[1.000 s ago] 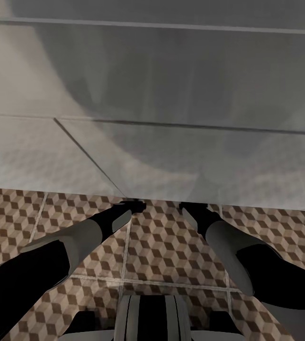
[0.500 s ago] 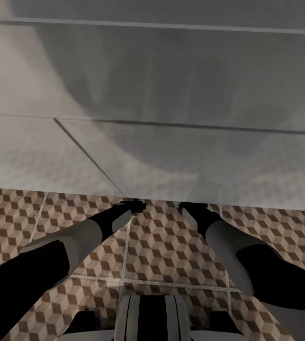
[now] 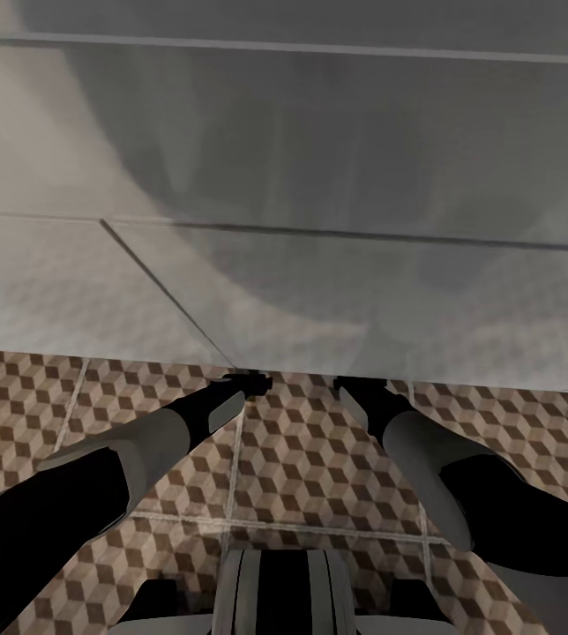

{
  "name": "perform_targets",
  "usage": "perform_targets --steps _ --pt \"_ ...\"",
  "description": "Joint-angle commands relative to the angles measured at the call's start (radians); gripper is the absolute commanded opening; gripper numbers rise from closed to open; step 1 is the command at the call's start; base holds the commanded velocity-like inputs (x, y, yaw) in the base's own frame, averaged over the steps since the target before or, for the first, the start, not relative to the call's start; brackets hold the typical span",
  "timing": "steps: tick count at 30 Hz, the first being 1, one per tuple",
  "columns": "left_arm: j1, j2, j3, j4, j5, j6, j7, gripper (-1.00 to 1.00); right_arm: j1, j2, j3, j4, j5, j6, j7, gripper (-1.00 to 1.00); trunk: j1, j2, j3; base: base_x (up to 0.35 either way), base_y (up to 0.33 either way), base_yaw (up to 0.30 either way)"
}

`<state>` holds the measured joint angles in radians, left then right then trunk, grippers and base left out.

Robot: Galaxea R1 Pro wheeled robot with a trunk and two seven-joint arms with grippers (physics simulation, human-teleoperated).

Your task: Take the four mousetraps from the cabinet in the bathroom and place them on the bathroom floor. Make sure all four end up on the same floor surface, and ensure that at least two of them are either under or directly next to the same bathroom sink.

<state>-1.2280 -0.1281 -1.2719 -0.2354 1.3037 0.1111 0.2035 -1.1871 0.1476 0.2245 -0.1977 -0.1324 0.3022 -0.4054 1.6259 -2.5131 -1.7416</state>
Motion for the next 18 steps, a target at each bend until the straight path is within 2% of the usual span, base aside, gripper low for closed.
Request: perform_targets --steps 1,12,18 --pt "-0.001 0.001 -0.006 -0.003 0.005 0.001 0.007 1.0 0.0 0.0 0.009 -0.002 -0.01 0.006 -0.006 1.0 0.0 0.0 -0.001 0.0 0.0 0.0" --pt "0.0 0.003 -0.006 -0.01 0.005 -0.027 0.007 1.0 0.0 0.0 0.009 -0.001 -0.01 0.005 -0.006 1.0 0.0 0.0 -0.001 -0.009 0.0 0.0" --pt "0.001 0.004 -0.006 -0.01 0.005 -0.034 0.007 1.0 0.0 0.0 0.009 -0.002 -0.01 0.005 -0.006 1.0 0.0 0.0 -0.001 -0.184 0.0 0.0"
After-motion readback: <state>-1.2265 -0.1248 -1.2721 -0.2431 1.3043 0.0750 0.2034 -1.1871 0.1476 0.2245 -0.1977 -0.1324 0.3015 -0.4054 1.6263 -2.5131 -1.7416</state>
